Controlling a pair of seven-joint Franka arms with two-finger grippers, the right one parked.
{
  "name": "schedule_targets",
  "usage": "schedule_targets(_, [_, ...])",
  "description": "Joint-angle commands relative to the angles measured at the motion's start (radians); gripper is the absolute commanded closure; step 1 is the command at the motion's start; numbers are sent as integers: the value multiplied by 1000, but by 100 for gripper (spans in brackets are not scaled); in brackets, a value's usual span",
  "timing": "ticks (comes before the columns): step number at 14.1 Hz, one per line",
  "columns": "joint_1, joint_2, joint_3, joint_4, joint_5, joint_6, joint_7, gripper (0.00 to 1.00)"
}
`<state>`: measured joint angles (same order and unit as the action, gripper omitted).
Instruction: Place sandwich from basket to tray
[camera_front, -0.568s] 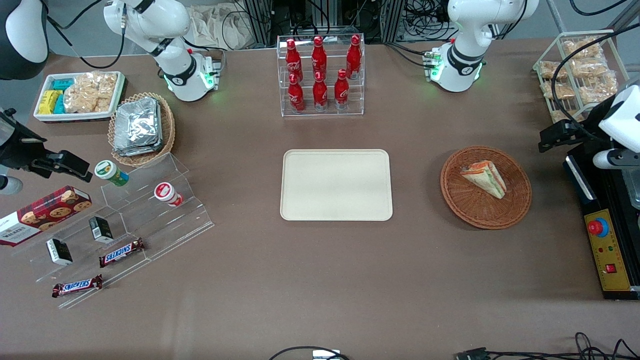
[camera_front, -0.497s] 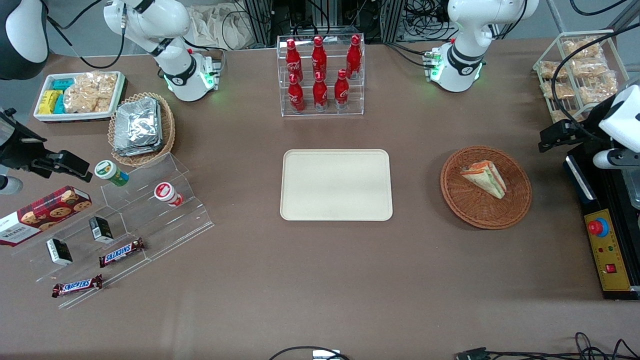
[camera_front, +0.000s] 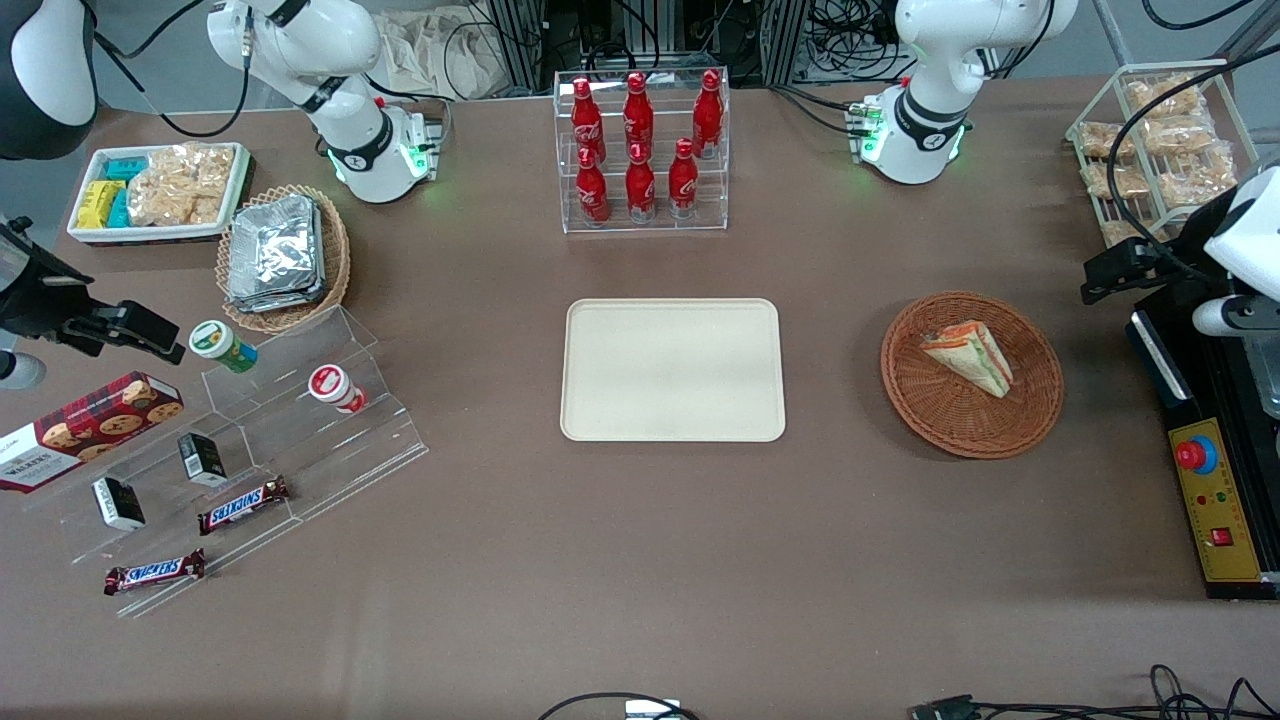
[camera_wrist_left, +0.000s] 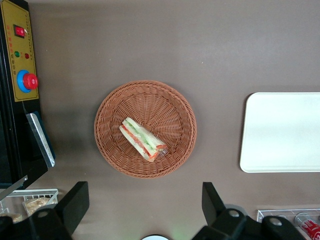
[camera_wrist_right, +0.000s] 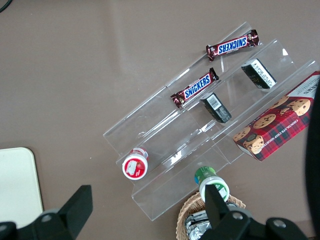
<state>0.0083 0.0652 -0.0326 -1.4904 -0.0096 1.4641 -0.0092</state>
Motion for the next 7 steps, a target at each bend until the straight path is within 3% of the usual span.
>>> schedule_targets(1, [-1,-7,3,-59,8,42,-20,0])
schedule_targets(7, [13,-117,8,-374,11,269,-176,0])
